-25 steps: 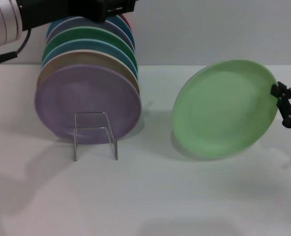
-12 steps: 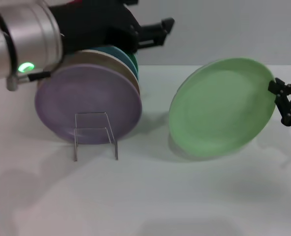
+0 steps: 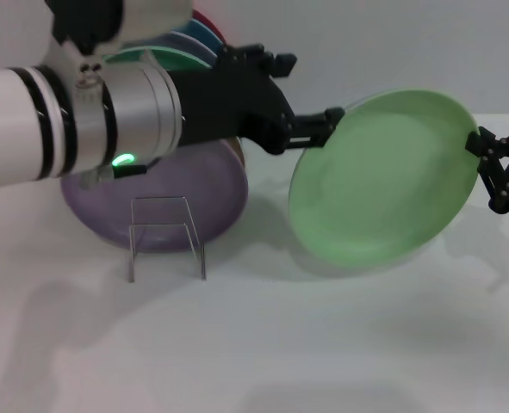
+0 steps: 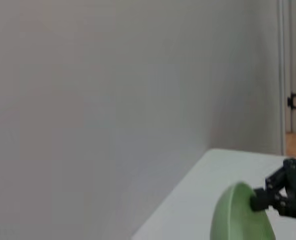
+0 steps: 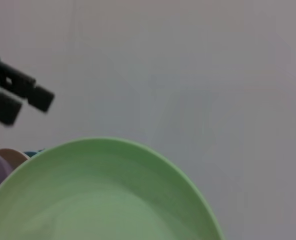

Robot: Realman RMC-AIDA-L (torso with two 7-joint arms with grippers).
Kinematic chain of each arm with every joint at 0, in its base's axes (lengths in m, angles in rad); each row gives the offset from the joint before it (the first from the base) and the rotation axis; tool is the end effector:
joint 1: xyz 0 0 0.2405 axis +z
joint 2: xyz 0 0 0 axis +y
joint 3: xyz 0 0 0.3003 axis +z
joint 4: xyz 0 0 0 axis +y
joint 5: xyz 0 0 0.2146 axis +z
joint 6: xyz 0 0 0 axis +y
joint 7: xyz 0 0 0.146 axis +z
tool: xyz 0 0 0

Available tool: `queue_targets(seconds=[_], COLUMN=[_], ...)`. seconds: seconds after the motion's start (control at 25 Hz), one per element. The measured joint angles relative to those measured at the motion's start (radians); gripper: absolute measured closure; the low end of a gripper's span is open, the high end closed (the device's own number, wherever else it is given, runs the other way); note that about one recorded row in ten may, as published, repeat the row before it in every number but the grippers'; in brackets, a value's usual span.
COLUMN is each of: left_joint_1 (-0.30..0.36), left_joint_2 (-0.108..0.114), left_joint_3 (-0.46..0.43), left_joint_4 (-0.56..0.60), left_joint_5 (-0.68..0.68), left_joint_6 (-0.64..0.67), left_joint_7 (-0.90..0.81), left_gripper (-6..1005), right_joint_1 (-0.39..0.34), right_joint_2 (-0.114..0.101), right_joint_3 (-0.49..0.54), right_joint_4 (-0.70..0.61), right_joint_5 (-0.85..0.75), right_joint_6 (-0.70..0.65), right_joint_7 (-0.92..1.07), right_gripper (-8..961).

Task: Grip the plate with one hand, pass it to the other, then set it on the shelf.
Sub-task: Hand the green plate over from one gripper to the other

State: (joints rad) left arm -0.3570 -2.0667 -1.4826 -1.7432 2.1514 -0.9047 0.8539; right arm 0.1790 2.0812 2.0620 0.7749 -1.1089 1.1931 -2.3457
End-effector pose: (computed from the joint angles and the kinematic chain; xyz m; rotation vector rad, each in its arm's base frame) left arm -0.0953 0.3573 -0.0152 -2.5148 -0.1761 -0.4418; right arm 0.3406 0.3269 0.0224 -2.0454 0.2416 0.7361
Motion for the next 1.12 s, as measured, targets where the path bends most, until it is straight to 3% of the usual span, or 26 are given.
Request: queue_targets(seconds=[0.6,0.88,1.12], left_joint_1=[-0.028,-0.028,-0.038], left_joint_2=[0.0,-0.001,-0.003], left_joint_3=[0.037,0.098,0.1], left_joint_4=[0.086,0.1,0.119], left_joint_5=[0.012,0.092,0.098], left_joint_6=[0.027,0.091,0.109], left_joint_7=[0.002,-0.004,-0.006], left_gripper=[214,226,243], right_joint_1=[0.021,0.022,0.022], right_joint_2=[-0.001,-0.001,-0.001], right_joint_3=[-0.001,-0.003,-0.001], right_joint_4=[-0.015,-0.018,-0.019], right_joint_5=[0.002,0.001,0.001], right_joint_6=[0.026,0.027,0.027], right_joint_7=[0.002,0.025,0.032], right_gripper=[938,939,938])
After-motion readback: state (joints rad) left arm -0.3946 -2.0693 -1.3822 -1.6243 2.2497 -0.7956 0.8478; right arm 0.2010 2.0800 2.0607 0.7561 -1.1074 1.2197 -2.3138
